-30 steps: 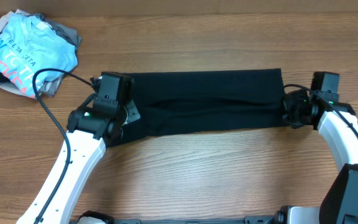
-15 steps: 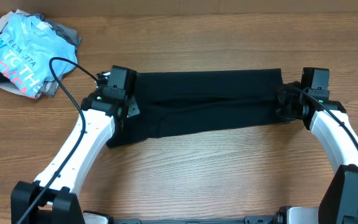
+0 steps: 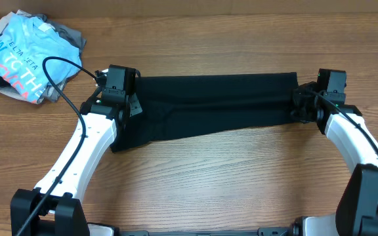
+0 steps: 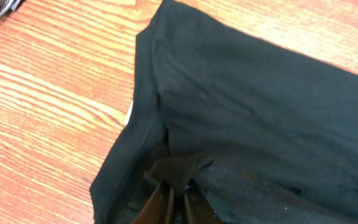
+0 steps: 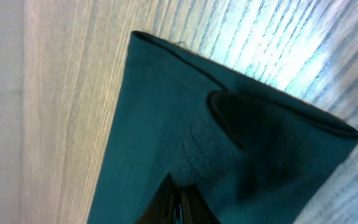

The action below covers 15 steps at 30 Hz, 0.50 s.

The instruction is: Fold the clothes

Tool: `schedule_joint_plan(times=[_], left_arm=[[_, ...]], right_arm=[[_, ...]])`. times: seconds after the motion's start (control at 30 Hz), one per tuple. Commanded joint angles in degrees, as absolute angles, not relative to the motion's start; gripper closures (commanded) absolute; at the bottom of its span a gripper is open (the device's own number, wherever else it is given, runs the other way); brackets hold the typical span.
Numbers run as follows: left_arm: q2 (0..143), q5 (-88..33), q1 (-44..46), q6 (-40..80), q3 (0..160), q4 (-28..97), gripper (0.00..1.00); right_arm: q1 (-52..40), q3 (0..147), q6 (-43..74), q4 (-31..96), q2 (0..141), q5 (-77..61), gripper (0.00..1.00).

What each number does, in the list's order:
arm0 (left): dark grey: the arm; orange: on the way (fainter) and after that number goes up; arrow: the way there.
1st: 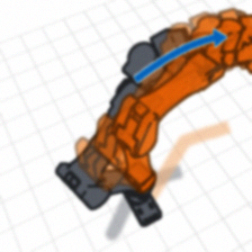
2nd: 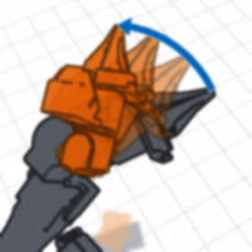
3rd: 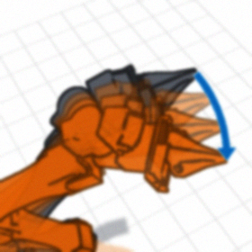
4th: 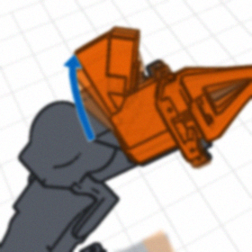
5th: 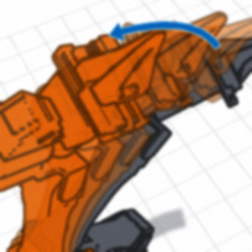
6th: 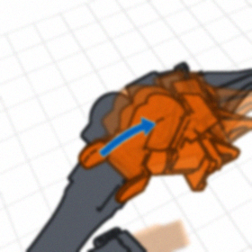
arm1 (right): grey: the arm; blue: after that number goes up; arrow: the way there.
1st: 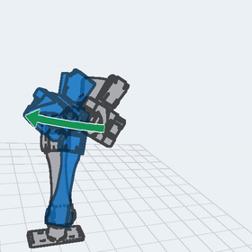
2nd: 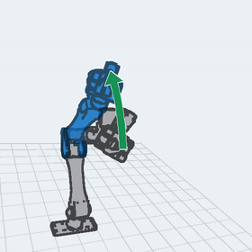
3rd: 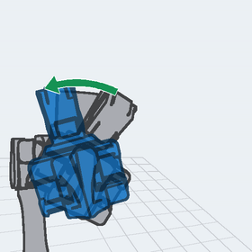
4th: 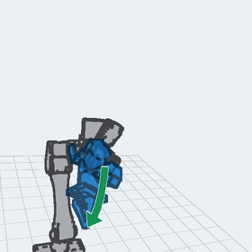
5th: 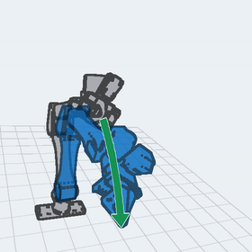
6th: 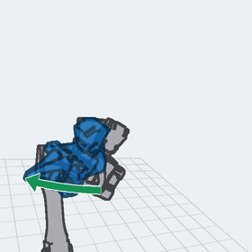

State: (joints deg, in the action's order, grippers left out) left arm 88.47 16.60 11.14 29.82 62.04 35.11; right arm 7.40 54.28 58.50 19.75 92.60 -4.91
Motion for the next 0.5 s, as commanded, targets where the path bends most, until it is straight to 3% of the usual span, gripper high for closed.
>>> schedule_joint_plan(times=[0.0,0.37,0.4,0.43,0.47], left_arm=[[88.8,18.2,10.5,29.1,63.1,34.1,0.92],[93.0,17.0,10.5,28.3,63.1,27.2,0.86],[93.8,16.9,10.5,28.3,63.1,26.7,0.85],[94.6,16.8,10.5,28.3,63.1,26.1,0.83],[95.4,16.9,10.5,28.3,63.1,25.7,0.8]], right_arm=[[6.7,55.6,58.8,18.2,95.2,-4.1,0.96],[6.3,55.6,58.5,14.8,98.1,-4.3,0.96],[6.3,55.6,58.4,14.7,98.1,-4.3,0.93],[6.3,55.6,58.2,14.6,98.1,-4.3,0.84],[6.3,55.6,57.9,14.5,98.1,-4.3,0.66]])
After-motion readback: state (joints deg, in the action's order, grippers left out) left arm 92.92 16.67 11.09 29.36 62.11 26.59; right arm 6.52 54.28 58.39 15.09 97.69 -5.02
